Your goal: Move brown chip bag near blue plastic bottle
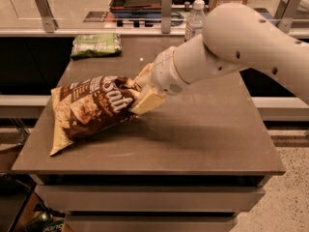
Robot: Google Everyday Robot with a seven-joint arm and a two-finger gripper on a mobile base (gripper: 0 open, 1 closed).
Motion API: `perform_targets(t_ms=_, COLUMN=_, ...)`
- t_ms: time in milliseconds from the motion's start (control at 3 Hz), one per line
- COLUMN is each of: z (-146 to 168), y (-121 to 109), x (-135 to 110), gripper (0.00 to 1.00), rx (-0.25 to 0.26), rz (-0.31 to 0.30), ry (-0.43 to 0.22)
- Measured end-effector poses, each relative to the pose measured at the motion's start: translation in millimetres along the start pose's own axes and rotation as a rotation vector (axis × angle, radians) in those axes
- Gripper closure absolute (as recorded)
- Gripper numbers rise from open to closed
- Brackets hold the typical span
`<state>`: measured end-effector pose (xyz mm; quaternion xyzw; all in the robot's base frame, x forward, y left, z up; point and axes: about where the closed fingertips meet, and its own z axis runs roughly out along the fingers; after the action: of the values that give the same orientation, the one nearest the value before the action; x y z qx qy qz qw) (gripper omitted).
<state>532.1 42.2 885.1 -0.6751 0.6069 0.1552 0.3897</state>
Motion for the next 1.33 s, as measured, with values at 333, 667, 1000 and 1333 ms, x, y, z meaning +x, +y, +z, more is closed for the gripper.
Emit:
perform_targets(t_ms=333, z=-21.6, y=-17.1, x=14.0, gripper=1.00, rx=0.071, rz=0.032, ry=-0.035)
perform_targets(t_ms=667, z=-45.8, y=-31.7, x=28.4, gripper=1.00, rx=0.161, rz=0.069, ry=-0.072)
perform_targets(t_ms=1000, z=-72.3, y=-46.7, x=41.3, gripper=1.00, rx=0.266, rz=0.108, ry=-0.098)
perform_targets(t_ms=1333, z=-97.8, y=-63.1, x=51.0, gripper=1.00, rx=0.369, rz=0.147, ry=-0.093)
